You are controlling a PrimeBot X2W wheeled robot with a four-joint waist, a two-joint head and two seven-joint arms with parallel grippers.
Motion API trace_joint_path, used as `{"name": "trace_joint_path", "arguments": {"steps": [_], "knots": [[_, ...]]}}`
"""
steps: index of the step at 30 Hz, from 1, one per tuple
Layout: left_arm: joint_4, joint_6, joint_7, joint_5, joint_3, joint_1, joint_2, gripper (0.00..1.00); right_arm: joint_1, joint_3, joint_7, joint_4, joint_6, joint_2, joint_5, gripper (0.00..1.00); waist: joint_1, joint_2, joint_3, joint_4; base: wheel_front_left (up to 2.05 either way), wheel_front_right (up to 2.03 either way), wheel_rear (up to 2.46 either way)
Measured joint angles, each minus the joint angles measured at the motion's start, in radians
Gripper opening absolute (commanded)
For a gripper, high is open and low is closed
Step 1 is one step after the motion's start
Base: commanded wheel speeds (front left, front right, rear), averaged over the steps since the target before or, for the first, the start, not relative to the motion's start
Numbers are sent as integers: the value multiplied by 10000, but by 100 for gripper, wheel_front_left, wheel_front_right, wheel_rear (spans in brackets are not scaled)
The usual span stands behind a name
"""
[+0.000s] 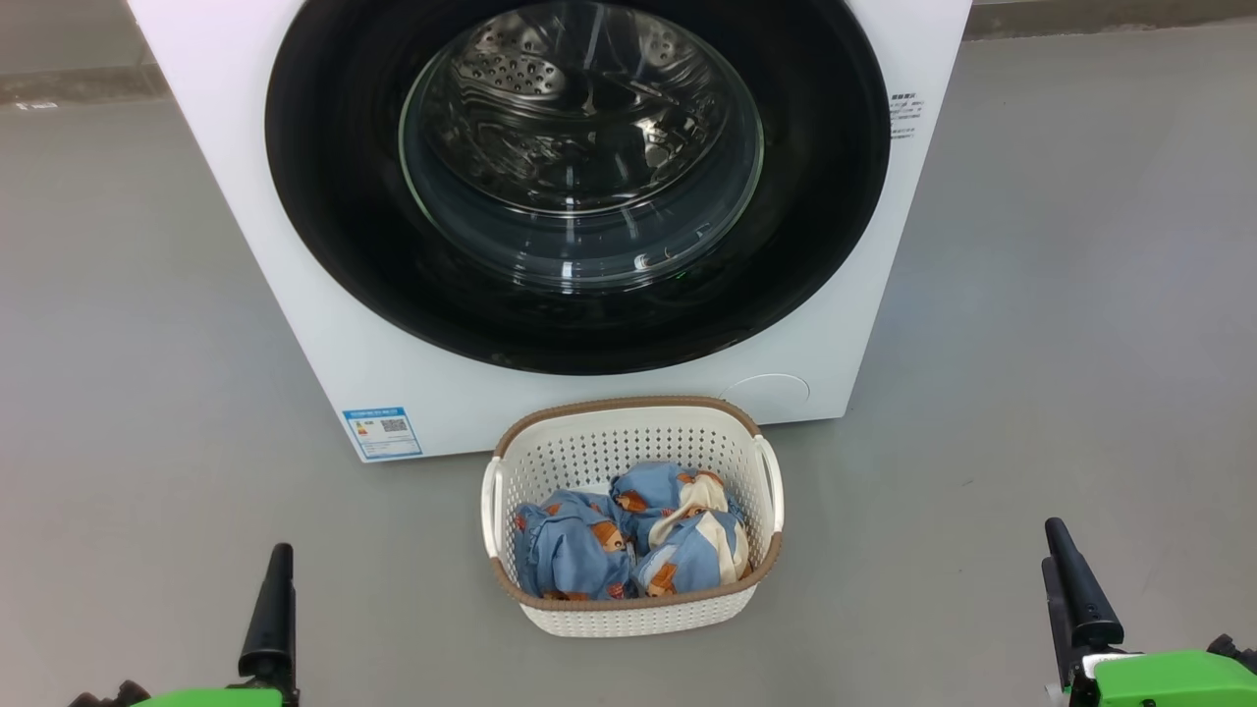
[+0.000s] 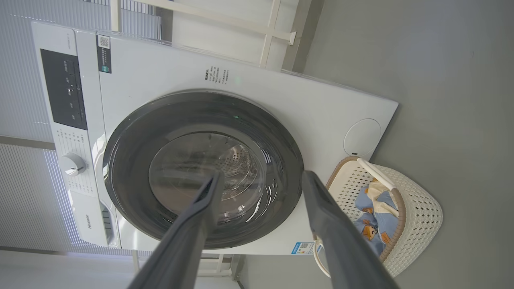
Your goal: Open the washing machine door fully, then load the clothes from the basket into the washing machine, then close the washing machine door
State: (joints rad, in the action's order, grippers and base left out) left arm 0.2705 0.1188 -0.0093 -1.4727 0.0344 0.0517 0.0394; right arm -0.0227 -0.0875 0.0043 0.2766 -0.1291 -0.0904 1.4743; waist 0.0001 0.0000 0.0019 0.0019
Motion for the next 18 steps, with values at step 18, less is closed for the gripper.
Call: {"name": "trace_joint_path", "arguments": {"steps": [18], "knots": [[-201, 0, -489, 3290, 163, 24, 0, 100, -194, 165, -648, 282, 0, -297, -3101, 100, 0, 0, 15, 9, 0, 0, 0]]}}
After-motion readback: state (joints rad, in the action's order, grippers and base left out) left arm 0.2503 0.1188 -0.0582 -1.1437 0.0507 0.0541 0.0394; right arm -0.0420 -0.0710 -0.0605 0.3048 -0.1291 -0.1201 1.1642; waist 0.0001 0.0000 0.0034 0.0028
